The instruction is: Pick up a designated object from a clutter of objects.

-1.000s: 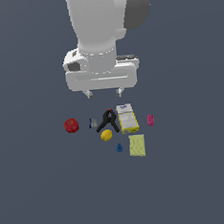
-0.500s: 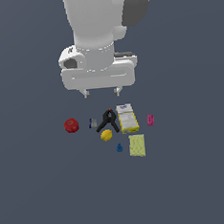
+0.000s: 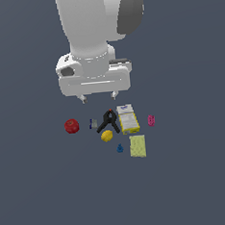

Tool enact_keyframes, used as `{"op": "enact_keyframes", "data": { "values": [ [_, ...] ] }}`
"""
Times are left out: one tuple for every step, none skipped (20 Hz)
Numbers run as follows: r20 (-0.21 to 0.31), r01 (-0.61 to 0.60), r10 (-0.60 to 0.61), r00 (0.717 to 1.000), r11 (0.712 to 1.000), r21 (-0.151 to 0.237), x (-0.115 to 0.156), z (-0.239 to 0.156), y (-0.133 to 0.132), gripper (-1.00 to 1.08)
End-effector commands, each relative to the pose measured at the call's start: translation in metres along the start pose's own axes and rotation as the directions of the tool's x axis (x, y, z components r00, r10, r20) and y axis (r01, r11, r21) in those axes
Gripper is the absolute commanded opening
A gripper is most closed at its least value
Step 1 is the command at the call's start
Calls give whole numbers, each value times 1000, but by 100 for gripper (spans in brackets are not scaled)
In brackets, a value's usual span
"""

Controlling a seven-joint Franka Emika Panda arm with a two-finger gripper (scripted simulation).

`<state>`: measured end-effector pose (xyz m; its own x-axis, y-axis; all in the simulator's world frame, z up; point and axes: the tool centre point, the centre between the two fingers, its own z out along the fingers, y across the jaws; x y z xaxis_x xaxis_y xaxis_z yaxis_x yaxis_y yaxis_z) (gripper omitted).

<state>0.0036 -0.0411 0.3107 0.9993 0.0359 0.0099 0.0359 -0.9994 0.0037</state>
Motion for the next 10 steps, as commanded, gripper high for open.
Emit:
{"op": "enact_keyframes", "data": {
  "values": [
    [1,19,-19,1000,1000,2,0,8,7,100],
    [1,28,-28,1000,1000,3,0,12,11,100],
    [1,37,-37,999,999,5,0,17,14,100],
    [1,48,-48,999,999,6,-1,21,18,100],
    [1,59,-59,998,998,7,-1,26,22,100],
    [0,71,-71,998,997,8,-2,31,26,100],
    [0,83,-83,997,997,9,-2,37,31,100],
    [0,96,-96,995,995,10,-3,43,36,100],
    [0,110,-110,994,994,12,-4,49,41,100],
    [0,123,-123,992,992,13,-5,55,46,100]
  ]
}}
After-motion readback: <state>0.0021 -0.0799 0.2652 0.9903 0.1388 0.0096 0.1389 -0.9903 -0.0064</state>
